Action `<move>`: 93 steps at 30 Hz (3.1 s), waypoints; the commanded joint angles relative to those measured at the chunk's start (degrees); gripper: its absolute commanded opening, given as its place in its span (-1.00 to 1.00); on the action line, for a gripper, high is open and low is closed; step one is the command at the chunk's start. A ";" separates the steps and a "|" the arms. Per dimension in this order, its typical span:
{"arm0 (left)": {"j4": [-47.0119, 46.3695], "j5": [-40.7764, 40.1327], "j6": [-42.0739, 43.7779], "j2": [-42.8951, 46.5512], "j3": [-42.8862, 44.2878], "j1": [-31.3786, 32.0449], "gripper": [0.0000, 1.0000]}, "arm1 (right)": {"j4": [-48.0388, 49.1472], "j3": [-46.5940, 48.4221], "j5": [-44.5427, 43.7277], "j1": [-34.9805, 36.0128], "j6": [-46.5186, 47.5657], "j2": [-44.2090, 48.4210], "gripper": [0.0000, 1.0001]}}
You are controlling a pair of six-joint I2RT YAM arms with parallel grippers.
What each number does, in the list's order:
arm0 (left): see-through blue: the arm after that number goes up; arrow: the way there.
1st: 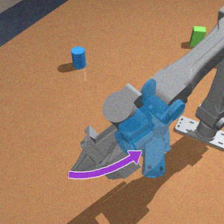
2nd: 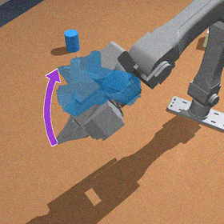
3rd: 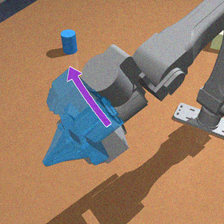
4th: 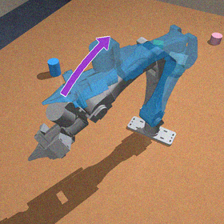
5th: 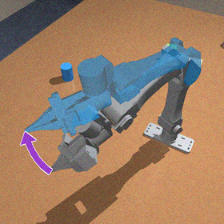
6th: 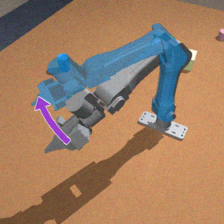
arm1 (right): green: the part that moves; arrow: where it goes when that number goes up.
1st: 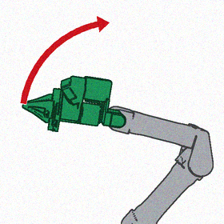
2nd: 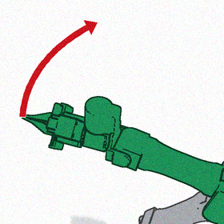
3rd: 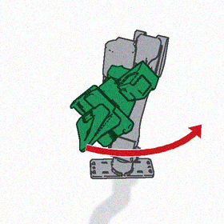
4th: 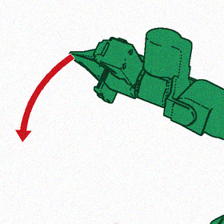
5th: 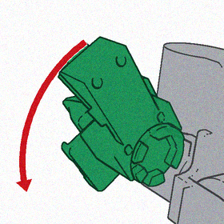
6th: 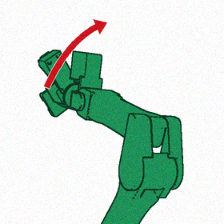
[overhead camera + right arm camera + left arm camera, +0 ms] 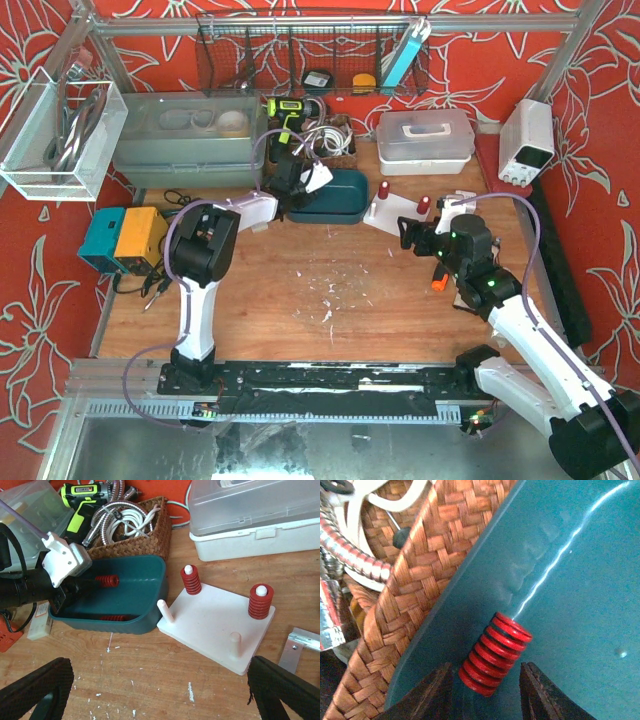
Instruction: Install the large spring
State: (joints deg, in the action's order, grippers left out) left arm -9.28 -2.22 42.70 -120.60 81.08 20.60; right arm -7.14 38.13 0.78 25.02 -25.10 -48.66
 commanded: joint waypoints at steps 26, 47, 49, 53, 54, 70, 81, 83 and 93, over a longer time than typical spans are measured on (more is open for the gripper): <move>8.77 2.45 9.69 -12.01 9.30 -2.14 -0.13 | 0.92 -0.66 -3.77 0.12 -0.19 0.20 0.93; 14.38 3.05 8.60 -13.34 11.92 -2.23 0.00 | 0.81 -0.73 -4.01 0.06 -0.21 0.65 0.94; 14.59 4.06 8.63 -13.68 12.19 -2.23 -0.01 | 0.85 -0.72 -4.11 0.11 -0.28 0.66 0.93; 15.17 4.12 8.84 -14.43 12.18 -2.23 -0.04 | 0.94 -0.70 -4.01 0.12 -0.30 0.30 0.93; 15.24 3.96 8.95 -14.48 11.99 -2.23 -0.07 | 0.95 -0.69 -4.10 0.12 -0.25 0.32 0.93; 8.75 8.58 5.18 -5.20 5.42 -2.32 -0.69 | 1.31 -0.89 -3.61 0.07 -0.56 0.26 0.94; -9.04 9.90 -5.72 8.31 -6.52 -0.13 -0.81 | 1.19 -0.60 -3.19 0.12 -1.21 -0.26 0.96; -11.65 9.84 -8.09 10.66 -8.52 0.66 -0.82 | 1.33 -0.70 -2.74 0.12 -1.35 -0.26 0.96; -28.81 9.16 -21.20 24.28 -23.53 7.66 -0.86 | -0.40 0.78 -1.40 0.02 -1.00 1.03 0.98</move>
State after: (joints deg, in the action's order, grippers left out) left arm -26.59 6.72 28.73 -101.60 62.89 25.41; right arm -7.03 38.04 -1.45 25.02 -25.93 -48.99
